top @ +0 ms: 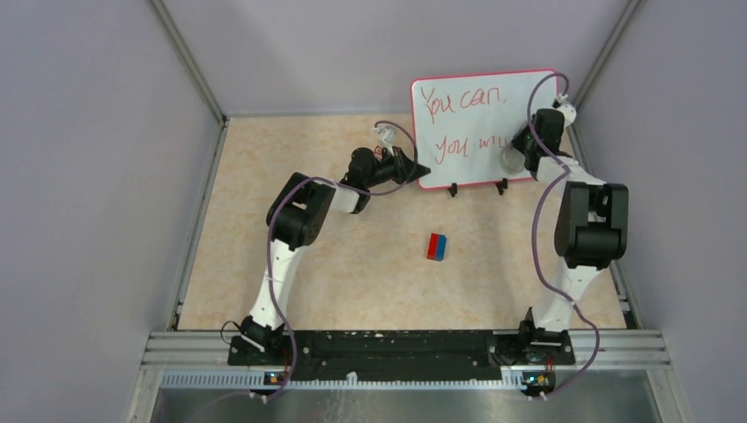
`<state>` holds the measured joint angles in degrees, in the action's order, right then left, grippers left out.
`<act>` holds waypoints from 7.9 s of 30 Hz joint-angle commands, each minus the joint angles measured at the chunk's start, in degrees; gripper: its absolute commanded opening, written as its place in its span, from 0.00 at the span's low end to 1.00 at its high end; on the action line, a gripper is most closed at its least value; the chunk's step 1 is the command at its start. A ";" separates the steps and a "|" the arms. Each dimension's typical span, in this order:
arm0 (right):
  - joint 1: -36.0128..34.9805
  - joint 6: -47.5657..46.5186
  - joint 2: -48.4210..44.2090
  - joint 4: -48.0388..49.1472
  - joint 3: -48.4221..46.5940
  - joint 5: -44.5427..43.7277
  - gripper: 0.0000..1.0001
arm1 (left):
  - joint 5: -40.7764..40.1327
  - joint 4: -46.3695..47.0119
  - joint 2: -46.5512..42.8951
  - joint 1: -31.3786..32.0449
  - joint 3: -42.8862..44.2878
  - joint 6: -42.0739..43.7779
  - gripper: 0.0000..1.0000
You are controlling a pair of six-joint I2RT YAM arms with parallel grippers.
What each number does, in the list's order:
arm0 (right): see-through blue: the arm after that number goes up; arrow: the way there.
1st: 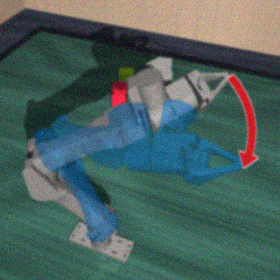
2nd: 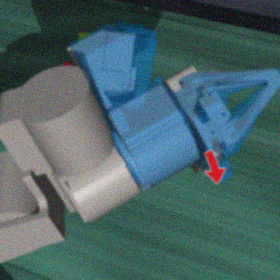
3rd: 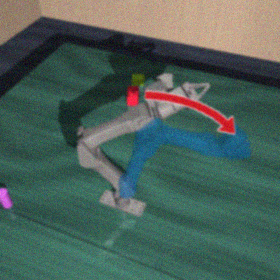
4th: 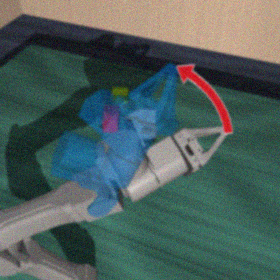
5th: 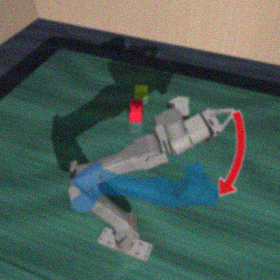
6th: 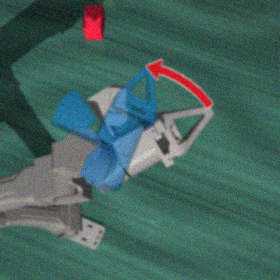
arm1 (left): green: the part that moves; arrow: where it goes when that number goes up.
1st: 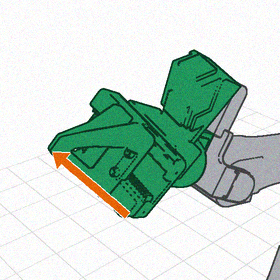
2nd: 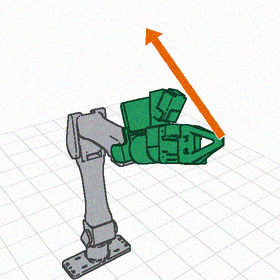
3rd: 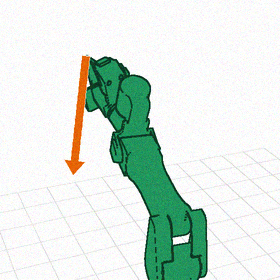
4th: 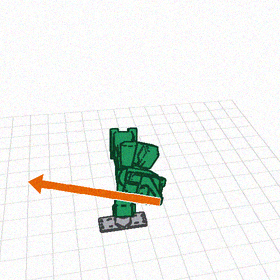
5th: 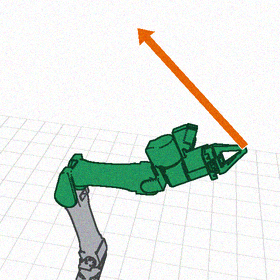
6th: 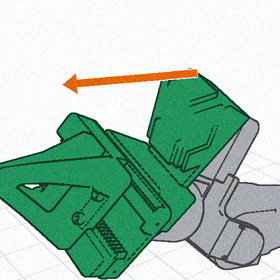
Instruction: Erase the whiteboard
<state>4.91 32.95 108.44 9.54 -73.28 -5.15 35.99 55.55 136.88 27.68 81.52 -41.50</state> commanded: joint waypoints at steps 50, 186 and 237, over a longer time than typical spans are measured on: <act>-2.28 2.77 -0.11 -2.72 1.98 2.21 0.00 | -3.91 -1.47 -1.62 -2.72 -2.56 4.97 0.00; -25.89 8.56 4.11 6.22 -4.03 9.62 0.00 | -2.97 -0.87 -1.09 -3.60 -2.76 4.00 0.00; -11.38 10.98 -2.56 7.33 9.83 7.16 0.00 | -3.29 -0.79 -1.08 -3.95 -3.25 4.10 0.00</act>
<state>-11.66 45.10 107.61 19.11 -65.80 8.56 36.18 55.88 136.62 25.26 79.44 -41.87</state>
